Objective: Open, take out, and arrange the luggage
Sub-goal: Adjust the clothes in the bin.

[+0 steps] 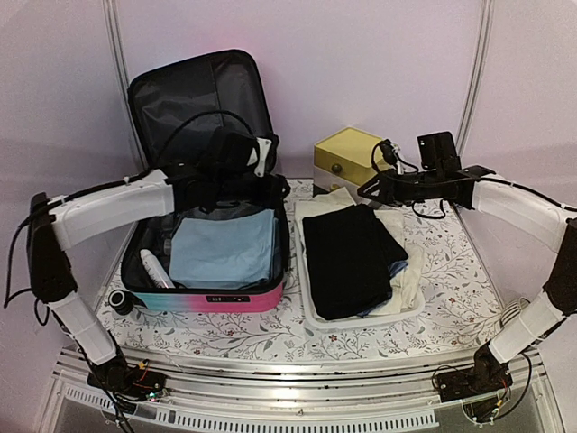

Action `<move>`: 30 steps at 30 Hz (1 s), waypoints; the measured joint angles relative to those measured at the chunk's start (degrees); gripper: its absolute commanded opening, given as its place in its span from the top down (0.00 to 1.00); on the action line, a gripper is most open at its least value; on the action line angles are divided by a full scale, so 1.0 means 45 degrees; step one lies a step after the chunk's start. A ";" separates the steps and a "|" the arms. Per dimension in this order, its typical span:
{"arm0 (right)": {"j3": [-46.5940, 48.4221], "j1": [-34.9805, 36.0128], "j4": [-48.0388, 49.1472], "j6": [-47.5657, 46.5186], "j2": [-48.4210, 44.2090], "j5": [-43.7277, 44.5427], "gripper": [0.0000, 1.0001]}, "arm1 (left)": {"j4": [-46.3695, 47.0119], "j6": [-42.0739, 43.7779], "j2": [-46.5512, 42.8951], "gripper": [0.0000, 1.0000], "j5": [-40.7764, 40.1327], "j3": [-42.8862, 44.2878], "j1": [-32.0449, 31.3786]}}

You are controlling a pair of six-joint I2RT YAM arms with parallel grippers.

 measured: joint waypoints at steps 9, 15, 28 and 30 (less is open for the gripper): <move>-0.0228 0.1088 0.3512 0.2327 0.2006 -0.3570 0.98 | -0.1715 0.0107 -0.3254 0.03 -0.1515 -0.2657 0.1603; -0.0214 0.0986 0.4935 0.3415 0.4537 -0.4420 0.98 | -0.2307 -0.0165 -0.4707 0.02 -0.0797 -0.5139 0.3740; -0.1744 0.0287 0.5581 0.4095 0.4274 -0.4920 0.97 | -0.1967 -0.0874 -0.5003 0.02 0.1224 -0.6674 0.5979; -0.1904 0.0350 0.4852 0.3837 0.3186 -0.4881 0.97 | -0.1851 -0.1069 -0.5027 0.02 0.1326 -0.6805 0.6115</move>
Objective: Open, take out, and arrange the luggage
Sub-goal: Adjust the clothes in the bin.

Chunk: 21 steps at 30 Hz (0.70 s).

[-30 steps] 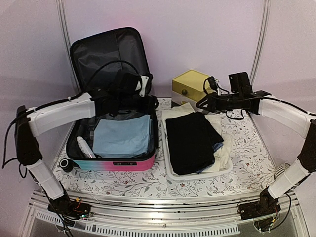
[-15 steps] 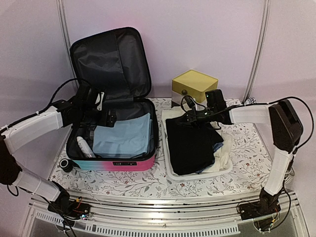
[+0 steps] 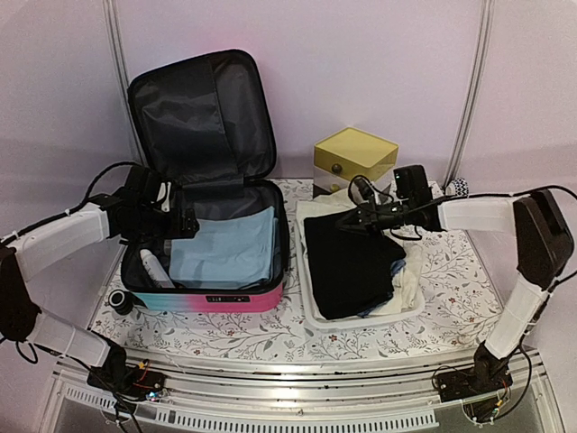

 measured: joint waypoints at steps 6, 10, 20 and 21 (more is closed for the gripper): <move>-0.1166 0.1107 -0.0738 -0.0583 -0.3376 0.0063 0.97 | 0.0355 -0.0243 -0.0117 0.02 0.0364 -0.0316 0.0126; -0.2739 0.1977 -0.0374 -0.0291 -0.3463 0.0073 0.97 | 0.0597 -0.0321 -0.0117 0.03 0.0826 -0.0597 0.0151; -0.3478 0.2220 -0.0675 -0.0529 -0.1666 0.1336 0.97 | 0.0529 -0.0253 -0.0602 0.07 0.1219 -0.0952 0.0175; -0.3526 0.2225 -0.0763 -0.0627 -0.1928 0.1447 0.97 | 0.0452 -0.0199 -0.0714 0.08 0.1200 -0.0952 0.0175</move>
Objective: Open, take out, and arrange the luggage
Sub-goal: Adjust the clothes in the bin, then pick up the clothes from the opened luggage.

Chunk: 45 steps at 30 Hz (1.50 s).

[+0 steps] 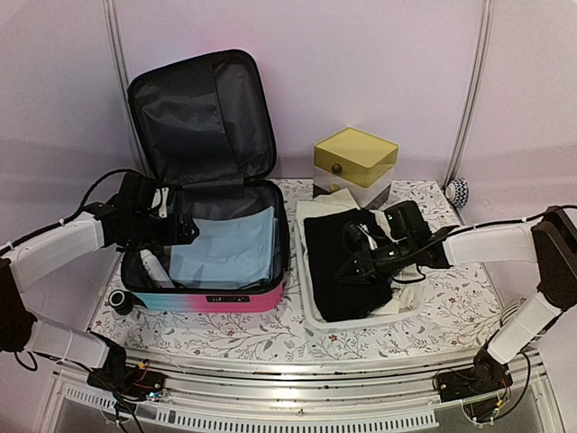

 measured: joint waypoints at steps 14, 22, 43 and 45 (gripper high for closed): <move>-0.2064 0.1069 0.1234 0.0049 -0.2535 -0.0379 0.97 | -0.0044 -0.0024 -0.0578 0.08 -0.0369 -0.0432 0.0015; -0.2336 0.1088 0.2137 -0.0029 -0.0316 -0.0321 0.96 | 0.0063 -0.0316 0.0049 0.17 -0.0486 -0.0525 0.0029; 0.0593 0.1141 -0.1292 -0.1783 -0.3249 0.2118 0.92 | 0.1015 -0.1462 0.2817 0.06 -0.0607 -0.0005 0.1535; 0.0593 0.1141 -0.1345 -0.1860 -0.3206 0.2142 0.92 | 0.1331 -0.1496 0.2841 0.08 -0.0243 -0.0374 0.1729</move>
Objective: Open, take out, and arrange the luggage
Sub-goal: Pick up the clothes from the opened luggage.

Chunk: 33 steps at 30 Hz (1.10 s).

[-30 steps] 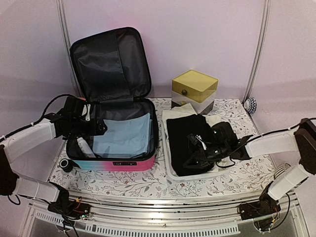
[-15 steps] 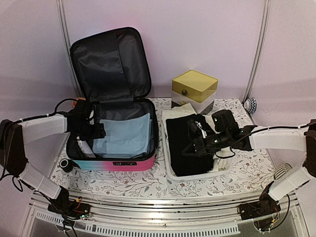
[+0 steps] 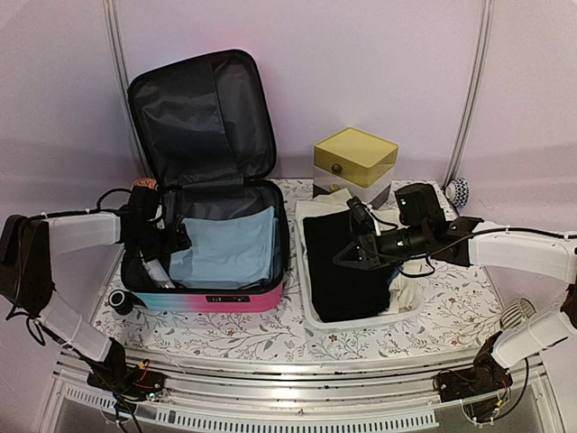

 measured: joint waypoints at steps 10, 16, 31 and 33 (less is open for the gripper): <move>0.0000 0.0000 -0.0049 -0.0248 0.0019 0.0049 0.92 | 0.1797 -0.0058 0.1525 0.17 0.2370 -0.0296 0.0257; 0.0000 0.0000 -0.0053 -0.0277 0.0019 0.0044 0.92 | 0.2356 -0.0078 0.2424 0.60 0.3740 -0.0204 0.0505; 0.2438 0.0223 -0.1520 0.0476 0.1443 0.2113 0.90 | 0.1574 -0.0209 -0.1190 1.00 0.6353 0.0044 0.0330; 0.2744 0.0466 -0.1554 0.0787 0.1661 0.2535 0.88 | 0.1146 -0.0282 -0.1617 1.00 0.6441 0.0335 0.0248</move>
